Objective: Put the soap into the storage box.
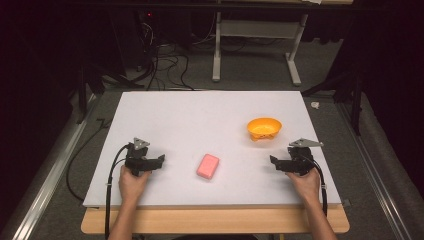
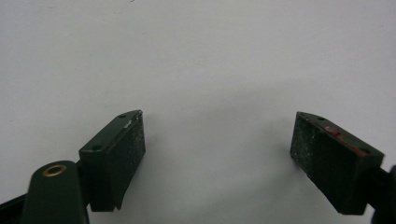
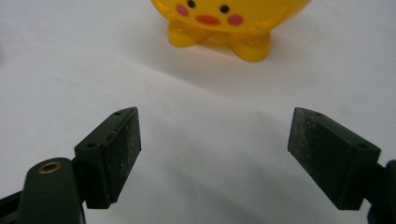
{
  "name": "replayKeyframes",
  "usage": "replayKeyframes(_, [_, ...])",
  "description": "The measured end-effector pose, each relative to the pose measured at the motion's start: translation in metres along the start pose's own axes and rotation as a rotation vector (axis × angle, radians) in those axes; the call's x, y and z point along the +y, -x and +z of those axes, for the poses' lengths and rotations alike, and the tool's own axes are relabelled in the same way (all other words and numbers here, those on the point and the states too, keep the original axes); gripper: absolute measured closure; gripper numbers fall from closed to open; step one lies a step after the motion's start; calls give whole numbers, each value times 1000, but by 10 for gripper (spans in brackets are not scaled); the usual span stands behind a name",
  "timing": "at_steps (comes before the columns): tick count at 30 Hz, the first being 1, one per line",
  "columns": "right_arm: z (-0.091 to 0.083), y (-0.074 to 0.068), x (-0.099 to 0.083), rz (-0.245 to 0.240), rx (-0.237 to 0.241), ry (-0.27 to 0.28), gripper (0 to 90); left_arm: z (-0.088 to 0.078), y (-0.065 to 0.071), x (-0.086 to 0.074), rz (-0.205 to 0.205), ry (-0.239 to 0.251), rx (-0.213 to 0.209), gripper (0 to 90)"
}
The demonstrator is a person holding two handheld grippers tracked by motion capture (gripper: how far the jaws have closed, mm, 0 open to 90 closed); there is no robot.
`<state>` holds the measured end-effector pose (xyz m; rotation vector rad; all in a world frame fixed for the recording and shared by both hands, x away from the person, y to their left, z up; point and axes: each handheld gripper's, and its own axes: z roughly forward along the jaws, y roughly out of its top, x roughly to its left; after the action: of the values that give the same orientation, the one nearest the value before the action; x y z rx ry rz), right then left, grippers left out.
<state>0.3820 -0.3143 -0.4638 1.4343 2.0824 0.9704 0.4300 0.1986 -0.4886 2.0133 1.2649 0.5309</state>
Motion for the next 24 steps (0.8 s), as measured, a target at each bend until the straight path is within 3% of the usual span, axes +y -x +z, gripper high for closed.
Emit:
replayKeyframes(14, [-11,-20,14,-30,74,82,168,0,0,0,0,-1,0,184])
replayKeyframes(24, [-10,-37,23,-64,126,99,167,0,0,0,0,-1,1,185])
